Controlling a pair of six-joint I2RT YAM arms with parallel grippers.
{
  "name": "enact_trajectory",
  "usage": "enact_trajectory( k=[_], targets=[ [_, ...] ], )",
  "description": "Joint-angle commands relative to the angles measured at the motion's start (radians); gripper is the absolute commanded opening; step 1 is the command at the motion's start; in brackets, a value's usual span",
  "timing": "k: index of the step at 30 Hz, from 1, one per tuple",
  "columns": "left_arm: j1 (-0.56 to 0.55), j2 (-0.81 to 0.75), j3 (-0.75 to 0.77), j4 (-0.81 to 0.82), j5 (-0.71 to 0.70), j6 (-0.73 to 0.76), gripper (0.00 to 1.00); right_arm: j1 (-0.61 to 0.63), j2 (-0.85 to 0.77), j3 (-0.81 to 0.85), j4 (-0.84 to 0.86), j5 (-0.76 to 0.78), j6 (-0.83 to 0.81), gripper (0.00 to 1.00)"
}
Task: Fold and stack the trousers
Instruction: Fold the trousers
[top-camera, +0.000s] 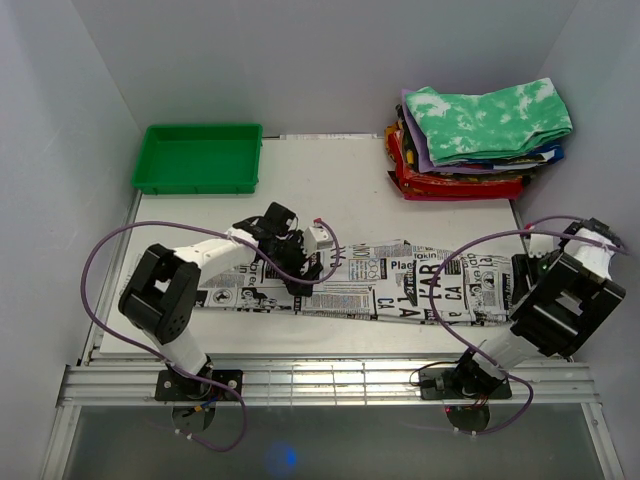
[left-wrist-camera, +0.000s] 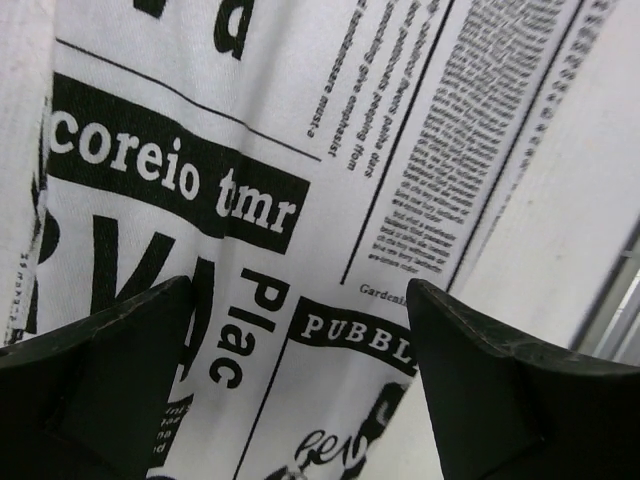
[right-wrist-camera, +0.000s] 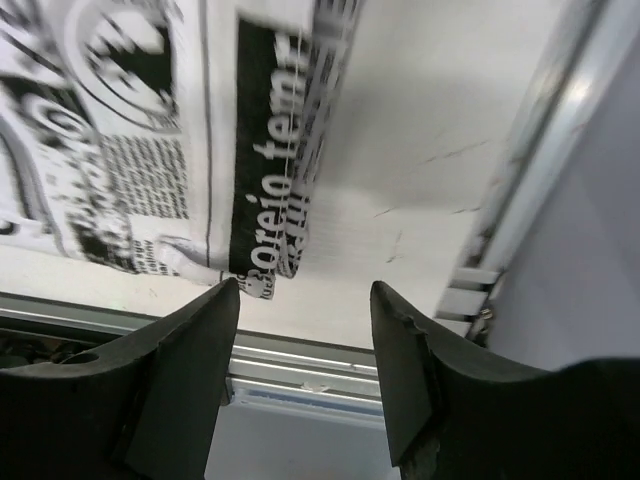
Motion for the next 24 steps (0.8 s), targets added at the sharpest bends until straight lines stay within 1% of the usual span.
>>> enact_trajectory(
  k=[1, 3, 4, 6, 7, 8, 9, 10, 11, 12, 13, 14, 15, 16, 17, 18, 19, 20, 22, 24],
  targets=[
    [0.003, -0.106, 0.138, -0.154, 0.102, -0.03, 0.98, 0.046, -0.021, 0.183, -0.097, -0.191, 0.004, 0.61],
    [0.003, -0.116, 0.188, -0.152, 0.103, -0.051, 0.98, 0.083, -0.032, 0.234, -0.134, -0.271, -0.001, 0.61],
    [0.005, -0.115, 0.234, -0.149, 0.102, -0.08, 0.98, 0.104, -0.047, 0.25, -0.137, -0.34, 0.016, 0.62],
    [0.003, -0.112, 0.265, -0.116, 0.065, -0.126, 0.98, 0.202, -0.059, 0.279, -0.122, -0.394, 0.027, 0.64],
    [0.005, -0.121, 0.268, -0.055, 0.051, -0.172, 0.98, 0.245, -0.062, 0.282, -0.073, -0.413, 0.062, 0.64],
    [0.005, -0.138, 0.258, -0.01, 0.033, -0.2, 0.98, 0.335, -0.061, 0.296, -0.053, -0.424, 0.073, 0.65],
    [0.005, -0.162, 0.236, 0.048, -0.028, -0.235, 0.98, 0.386, -0.058, 0.307, -0.029, -0.425, 0.091, 0.65],
    [0.005, -0.219, 0.212, 0.108, -0.06, -0.272, 0.98, 0.434, -0.038, 0.319, -0.003, -0.416, 0.128, 0.66],
    [0.005, -0.242, 0.175, 0.192, -0.093, -0.325, 0.98, 0.524, -0.026, 0.331, 0.042, -0.415, 0.14, 0.66],
    [0.005, -0.259, 0.161, 0.228, -0.173, -0.356, 0.98, 0.566, -0.012, 0.357, 0.067, -0.407, 0.151, 0.65],
    [0.005, -0.274, 0.158, 0.242, -0.208, -0.378, 0.98, 0.604, 0.023, 0.371, 0.093, -0.401, 0.165, 0.65],
    [0.011, -0.271, 0.175, 0.233, -0.222, -0.402, 0.98, 0.678, 0.043, 0.386, 0.131, -0.393, 0.182, 0.65],
    [0.017, -0.265, 0.19, 0.215, -0.211, -0.398, 0.98, 0.707, 0.069, 0.403, 0.142, -0.385, 0.186, 0.64],
    [0.025, -0.261, 0.204, 0.196, -0.152, -0.39, 0.96, 0.755, 0.12, 0.44, 0.154, -0.366, 0.191, 0.62],
    [0.038, -0.25, 0.215, 0.17, -0.13, -0.383, 0.94, 0.814, 0.144, 0.458, 0.165, -0.356, 0.2, 0.58],
    [0.039, -0.248, 0.222, 0.167, -0.13, -0.39, 0.92, 0.842, 0.172, 0.475, 0.174, -0.349, 0.2, 0.57],
    [0.042, -0.247, 0.222, 0.162, -0.136, -0.401, 0.92, 0.893, 0.221, 0.506, 0.176, -0.327, 0.199, 0.56],
    [0.045, -0.242, 0.222, 0.161, -0.144, -0.408, 0.91, 0.914, 0.243, 0.514, 0.177, -0.315, 0.194, 0.53],
    [0.049, -0.238, 0.225, 0.146, -0.156, -0.428, 0.9, 0.965, 0.296, 0.52, 0.191, -0.281, 0.176, 0.52],
    [0.06, -0.236, 0.218, 0.145, -0.16, -0.442, 0.9, 0.987, 0.324, 0.518, 0.205, -0.269, 0.171, 0.51]
  ],
)
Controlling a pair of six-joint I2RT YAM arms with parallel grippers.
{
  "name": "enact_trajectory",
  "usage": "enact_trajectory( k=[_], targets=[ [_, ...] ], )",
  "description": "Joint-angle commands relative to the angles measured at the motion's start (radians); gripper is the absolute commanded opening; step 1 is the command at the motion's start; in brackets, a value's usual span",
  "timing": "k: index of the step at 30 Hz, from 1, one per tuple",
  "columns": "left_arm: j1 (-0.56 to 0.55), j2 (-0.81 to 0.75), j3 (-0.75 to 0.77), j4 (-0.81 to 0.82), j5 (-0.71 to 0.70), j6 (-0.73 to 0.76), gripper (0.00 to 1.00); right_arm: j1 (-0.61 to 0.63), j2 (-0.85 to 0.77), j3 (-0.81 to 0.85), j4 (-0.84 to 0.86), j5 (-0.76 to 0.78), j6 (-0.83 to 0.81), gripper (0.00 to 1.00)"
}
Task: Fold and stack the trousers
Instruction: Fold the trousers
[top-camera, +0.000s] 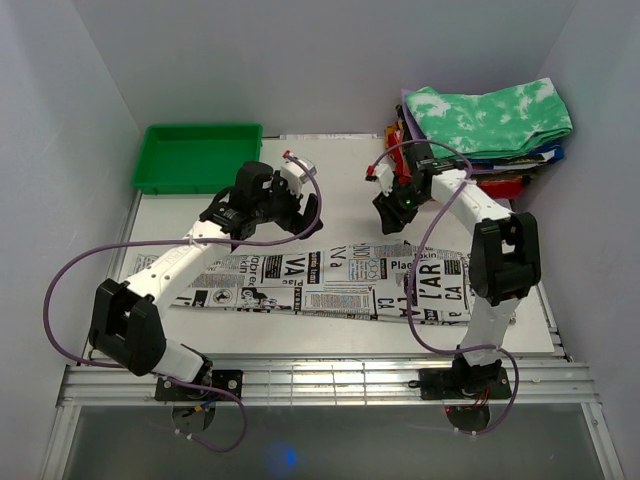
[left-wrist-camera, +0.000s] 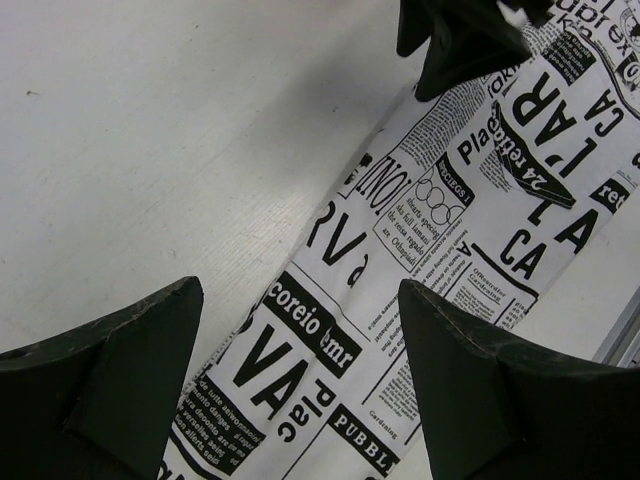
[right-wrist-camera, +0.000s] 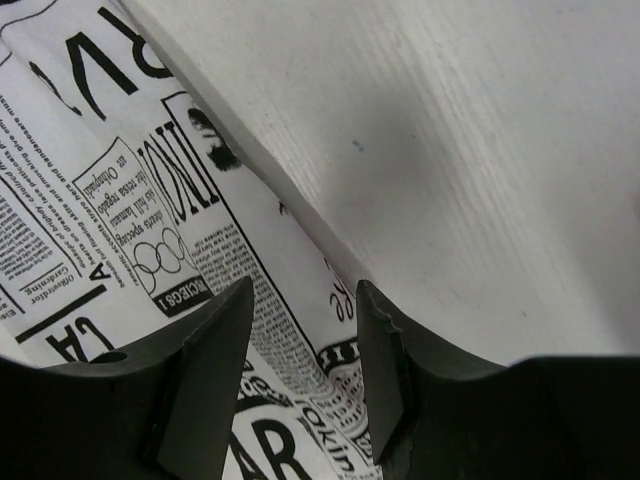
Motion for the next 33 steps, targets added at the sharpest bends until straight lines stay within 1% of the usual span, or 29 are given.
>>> enact_trajectory(
  k=[1, 6, 8, 12, 13, 14, 17, 20, 24, 27, 30, 31, 33],
  targets=[
    [0.021, -0.012, 0.018, -0.011, -0.018, -0.059, 0.9, 0.042, 0.047, 0.03, 0.041, 0.059, 0.003, 0.51],
    [0.048, -0.027, 0.001, -0.001, -0.035, -0.099, 0.9, 0.082, 0.113, 0.016, 0.059, 0.12, -0.031, 0.55],
    [0.063, -0.027, -0.001, -0.006, -0.032, -0.102, 0.9, 0.095, 0.142, 0.019, 0.033, 0.126, -0.051, 0.55],
    [0.088, -0.023, 0.004, -0.017, -0.023, -0.111, 0.9, 0.108, 0.15, 0.006, -0.004, 0.117, -0.07, 0.56],
    [0.097, -0.018, 0.004, -0.015, -0.017, -0.116, 0.9, 0.115, 0.147, 0.001, -0.008, 0.122, -0.073, 0.58],
    [0.103, -0.014, 0.005, -0.015, -0.011, -0.123, 0.9, 0.117, 0.147, -0.007, -0.013, 0.125, -0.077, 0.65],
    [0.12, 0.002, 0.014, -0.011, 0.015, -0.137, 0.9, 0.12, 0.142, -0.037, -0.002, 0.156, -0.079, 0.77],
    [0.121, 0.012, 0.025, -0.009, 0.034, -0.142, 0.9, 0.122, 0.145, -0.053, 0.019, 0.195, -0.073, 0.79],
    [0.121, 0.015, 0.024, -0.004, 0.043, -0.139, 0.9, 0.12, 0.152, -0.024, -0.005, 0.209, -0.059, 0.79],
    [0.121, 0.014, 0.024, -0.012, 0.04, -0.133, 0.9, 0.094, 0.138, 0.018, -0.022, 0.182, -0.034, 0.82],
    [0.123, 0.009, 0.021, -0.011, 0.045, -0.128, 0.9, 0.002, 0.182, 0.108, -0.109, 0.125, -0.004, 0.82],
    [0.123, 0.008, 0.018, -0.012, 0.045, -0.126, 0.9, -0.019, 0.2, 0.137, -0.175, 0.11, -0.002, 0.82],
    [0.123, 0.006, 0.013, -0.008, 0.048, -0.125, 0.9, -0.077, 0.251, 0.197, -0.229, 0.055, -0.002, 0.79]
  ],
)
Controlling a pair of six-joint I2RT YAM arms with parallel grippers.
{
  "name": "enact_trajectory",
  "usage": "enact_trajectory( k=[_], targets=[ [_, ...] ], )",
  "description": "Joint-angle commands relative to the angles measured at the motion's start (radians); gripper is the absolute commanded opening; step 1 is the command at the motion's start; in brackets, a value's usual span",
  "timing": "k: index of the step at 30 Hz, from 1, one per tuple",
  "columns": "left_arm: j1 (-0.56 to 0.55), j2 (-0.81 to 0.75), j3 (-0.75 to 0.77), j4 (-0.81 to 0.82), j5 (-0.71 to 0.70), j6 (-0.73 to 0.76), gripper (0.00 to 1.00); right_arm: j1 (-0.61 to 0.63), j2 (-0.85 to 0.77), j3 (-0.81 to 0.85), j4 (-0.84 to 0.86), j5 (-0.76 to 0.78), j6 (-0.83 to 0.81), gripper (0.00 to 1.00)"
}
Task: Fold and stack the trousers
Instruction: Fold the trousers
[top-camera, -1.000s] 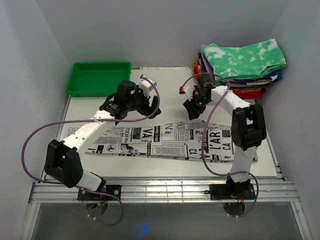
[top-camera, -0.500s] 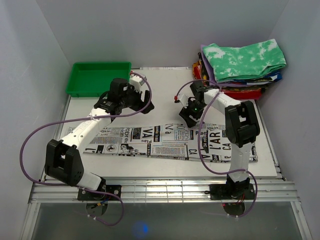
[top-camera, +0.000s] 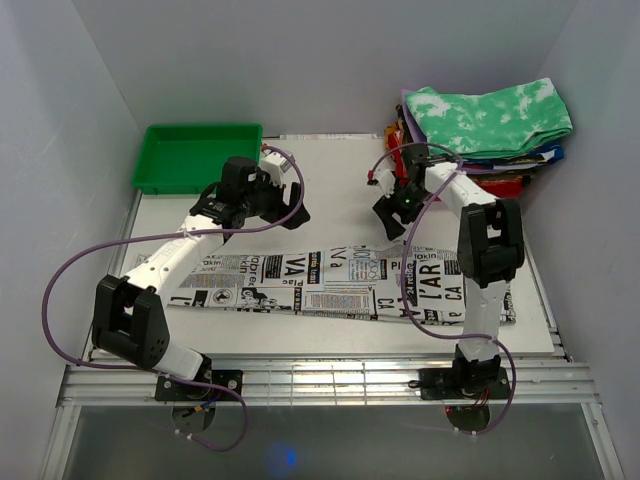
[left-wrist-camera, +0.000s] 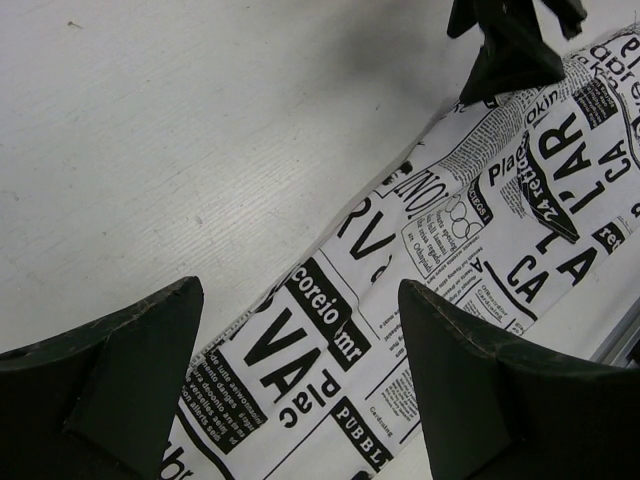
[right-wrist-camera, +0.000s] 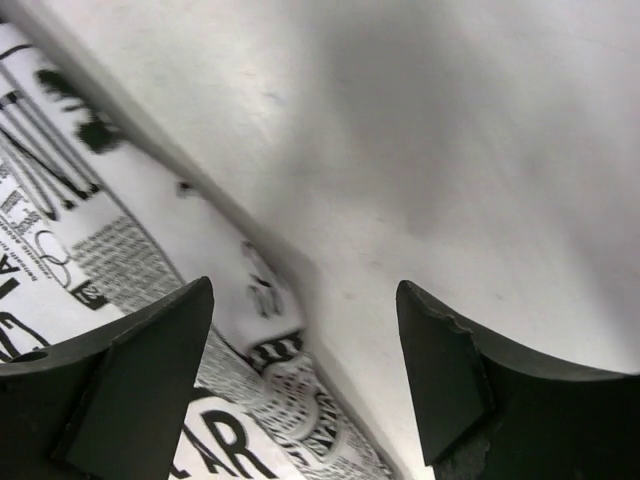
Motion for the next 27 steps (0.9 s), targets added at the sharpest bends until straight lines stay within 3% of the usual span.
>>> enact_trajectory(
  k=[1, 5, 11, 13, 16, 22, 23, 27],
  targets=[
    [0.002, -0.023, 0.008, 0.004, 0.024, 0.003, 0.89, -0.108, 0.075, 0.099, -0.154, -0.102, 0.027, 0.77],
    [0.002, -0.02, 0.005, 0.007, 0.027, 0.003, 0.89, -0.141, 0.128, 0.127, -0.248, -0.176, 0.027, 0.7],
    [0.004, -0.019, 0.008, 0.007, 0.03, 0.006, 0.89, -0.135, 0.135, 0.073, -0.254, -0.248, 0.019, 0.65],
    [0.005, -0.019, 0.007, 0.003, 0.03, 0.009, 0.89, -0.135, 0.138, 0.061, -0.251, -0.256, 0.014, 0.6],
    [0.008, -0.019, 0.008, -0.006, 0.029, 0.009, 0.89, -0.135, 0.138, 0.067, -0.268, -0.276, 0.005, 0.44],
    [0.013, -0.013, 0.014, -0.008, 0.038, -0.001, 0.89, -0.131, 0.131, 0.075, -0.305, -0.236, -0.047, 0.47],
    [0.013, -0.013, 0.013, -0.006, 0.039, -0.001, 0.89, -0.13, 0.129, 0.067, -0.297, -0.225, -0.052, 0.53],
    [0.013, -0.01, 0.014, -0.005, 0.043, -0.003, 0.89, -0.125, 0.061, 0.011, -0.201, -0.164, -0.052, 0.54]
  ],
)
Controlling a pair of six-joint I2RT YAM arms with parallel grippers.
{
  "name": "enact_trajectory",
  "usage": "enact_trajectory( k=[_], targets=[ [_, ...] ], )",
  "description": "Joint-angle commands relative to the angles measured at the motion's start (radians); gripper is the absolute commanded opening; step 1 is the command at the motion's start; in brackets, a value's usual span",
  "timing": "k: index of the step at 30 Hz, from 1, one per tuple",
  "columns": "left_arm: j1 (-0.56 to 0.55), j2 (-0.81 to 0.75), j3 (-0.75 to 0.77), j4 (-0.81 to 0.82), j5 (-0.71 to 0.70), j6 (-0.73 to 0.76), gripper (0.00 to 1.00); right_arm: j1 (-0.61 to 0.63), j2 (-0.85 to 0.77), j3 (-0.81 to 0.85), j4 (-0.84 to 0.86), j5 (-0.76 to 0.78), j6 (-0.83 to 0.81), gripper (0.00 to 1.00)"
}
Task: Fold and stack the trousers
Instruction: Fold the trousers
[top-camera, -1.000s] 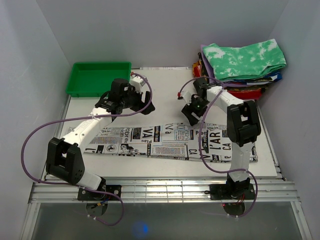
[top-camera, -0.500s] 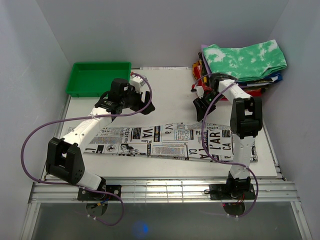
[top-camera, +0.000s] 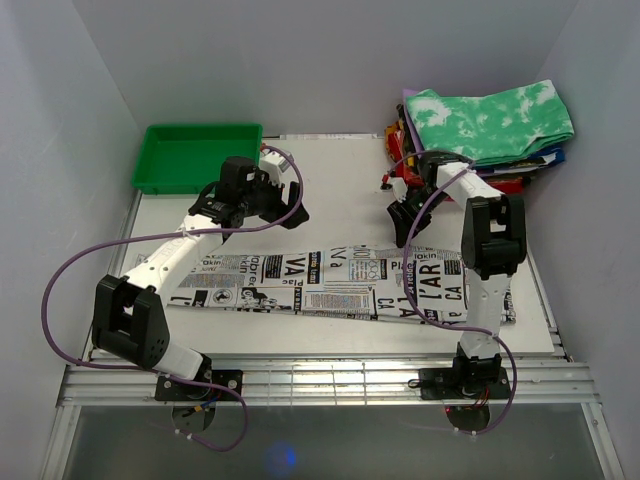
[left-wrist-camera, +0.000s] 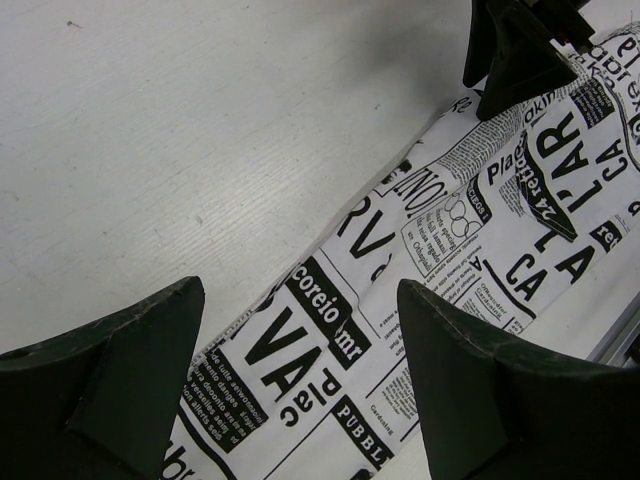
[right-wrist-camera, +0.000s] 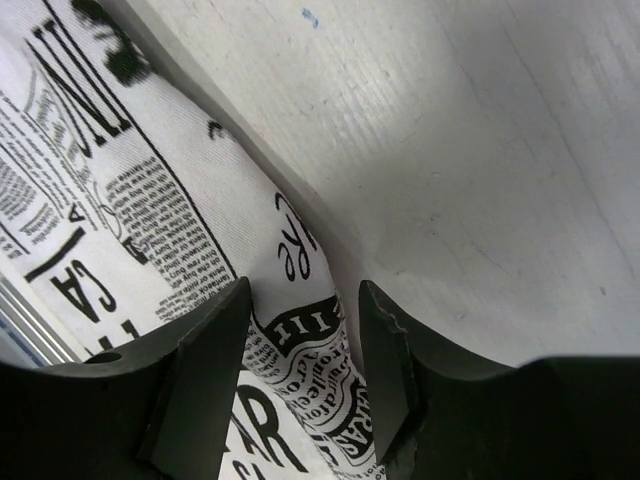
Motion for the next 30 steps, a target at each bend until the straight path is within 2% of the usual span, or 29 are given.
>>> enact_trajectory(
  k=[1, 3, 6, 10, 16, 18, 19, 20, 26, 29, 30],
  targets=[
    [0.006, -0.01, 0.014, -0.004, 0.026, -0.006, 0.89, -0.002, -0.063, -0.083, 0.023, 0.05, -0.019, 0.54],
    [0.006, -0.013, 0.011, -0.006, 0.024, -0.006, 0.89, 0.006, -0.113, -0.122, 0.104, 0.078, -0.014, 0.55],
    [0.006, -0.018, 0.005, -0.009, 0.029, -0.006, 0.88, 0.015, -0.121, -0.113, 0.133, 0.103, -0.018, 0.53],
    [0.008, -0.018, 0.01, -0.016, 0.032, 0.004, 0.88, 0.022, -0.071, -0.064, 0.059, 0.104, -0.067, 0.47],
    [0.012, -0.021, 0.007, -0.029, 0.027, 0.016, 0.89, 0.062, -0.077, -0.074, -0.044, 0.078, -0.184, 0.43],
    [0.014, -0.021, 0.004, -0.029, 0.027, 0.016, 0.88, 0.075, -0.095, -0.087, -0.033, 0.087, -0.189, 0.27],
    [0.014, -0.022, 0.001, -0.027, 0.027, 0.016, 0.88, 0.079, -0.1, -0.084, -0.029, 0.089, -0.183, 0.13],
    [0.014, -0.024, 0.001, -0.027, 0.026, 0.016, 0.88, 0.081, -0.115, -0.074, -0.022, 0.089, -0.177, 0.08],
    [0.017, -0.027, 0.013, -0.021, -0.009, -0.015, 0.86, 0.088, -0.265, -0.073, 0.028, 0.09, -0.144, 0.08],
    [0.017, -0.03, 0.033, -0.026, 0.015, -0.045, 0.82, 0.101, -0.418, -0.203, 0.137, 0.118, -0.155, 0.08],
    [0.017, -0.036, 0.027, -0.007, 0.027, -0.073, 0.81, 0.117, -0.457, -0.294, 0.195, 0.141, -0.172, 0.08]
  ],
)
